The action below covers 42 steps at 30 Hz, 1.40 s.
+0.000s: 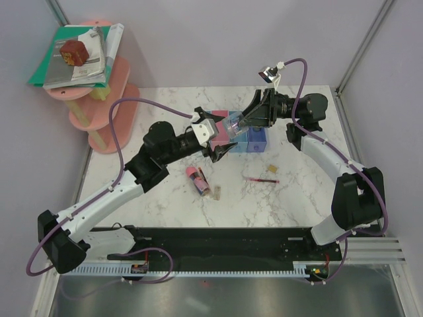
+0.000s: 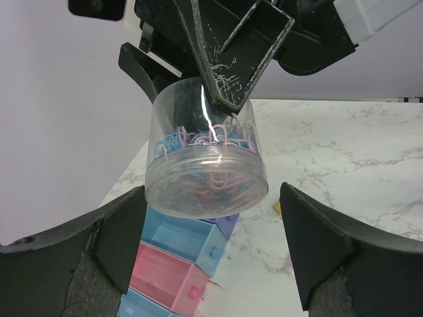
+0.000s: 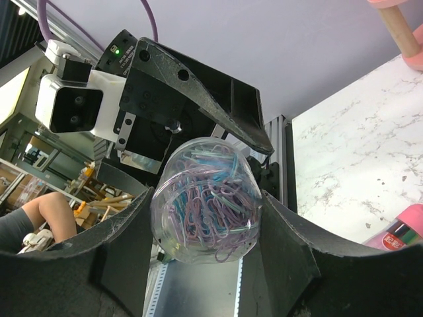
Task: Sort the stationery into containers
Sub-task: Pick up the stationery from the center of the board.
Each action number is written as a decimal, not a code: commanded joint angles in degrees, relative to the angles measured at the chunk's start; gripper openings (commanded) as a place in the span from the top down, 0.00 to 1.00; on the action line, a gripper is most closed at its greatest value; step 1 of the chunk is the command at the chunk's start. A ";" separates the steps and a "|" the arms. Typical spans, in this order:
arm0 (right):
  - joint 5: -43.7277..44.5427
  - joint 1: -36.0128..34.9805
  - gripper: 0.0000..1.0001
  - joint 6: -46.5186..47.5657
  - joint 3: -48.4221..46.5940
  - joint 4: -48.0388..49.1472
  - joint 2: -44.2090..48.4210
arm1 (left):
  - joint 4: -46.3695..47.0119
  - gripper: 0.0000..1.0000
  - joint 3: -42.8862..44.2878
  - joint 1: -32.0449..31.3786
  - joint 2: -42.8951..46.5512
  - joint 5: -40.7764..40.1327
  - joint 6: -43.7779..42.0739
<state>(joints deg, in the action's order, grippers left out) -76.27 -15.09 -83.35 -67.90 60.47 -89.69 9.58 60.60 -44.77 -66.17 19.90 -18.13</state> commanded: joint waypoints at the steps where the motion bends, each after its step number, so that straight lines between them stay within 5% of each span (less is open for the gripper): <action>1: 1.04 0.24 0.73 1.43 0.57 2.47 0.66 | 4.30 0.13 2.77 -0.58 -0.10 -0.48 -1.30; 11: 1.39 0.24 0.74 5.92 1.10 -3.07 0.83 | 4.83 0.14 3.83 -1.28 0.08 -1.35 -1.29; 18: 1.39 0.15 0.74 5.66 0.93 -2.99 1.36 | 5.09 0.37 2.77 -1.28 -0.10 -1.01 -0.85; 26: 1.56 0.15 0.75 5.48 0.66 -3.25 1.98 | 4.65 0.22 2.33 -1.46 0.25 -1.09 -0.94; 42: 2.09 0.94 0.77 4.07 -0.65 -2.28 4.00 | 4.83 0.20 0.75 -1.46 0.34 -1.09 -1.38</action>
<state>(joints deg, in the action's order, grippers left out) -75.68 -14.63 -78.85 -66.61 55.70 -88.49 12.19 61.84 -45.89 -66.28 19.29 -18.15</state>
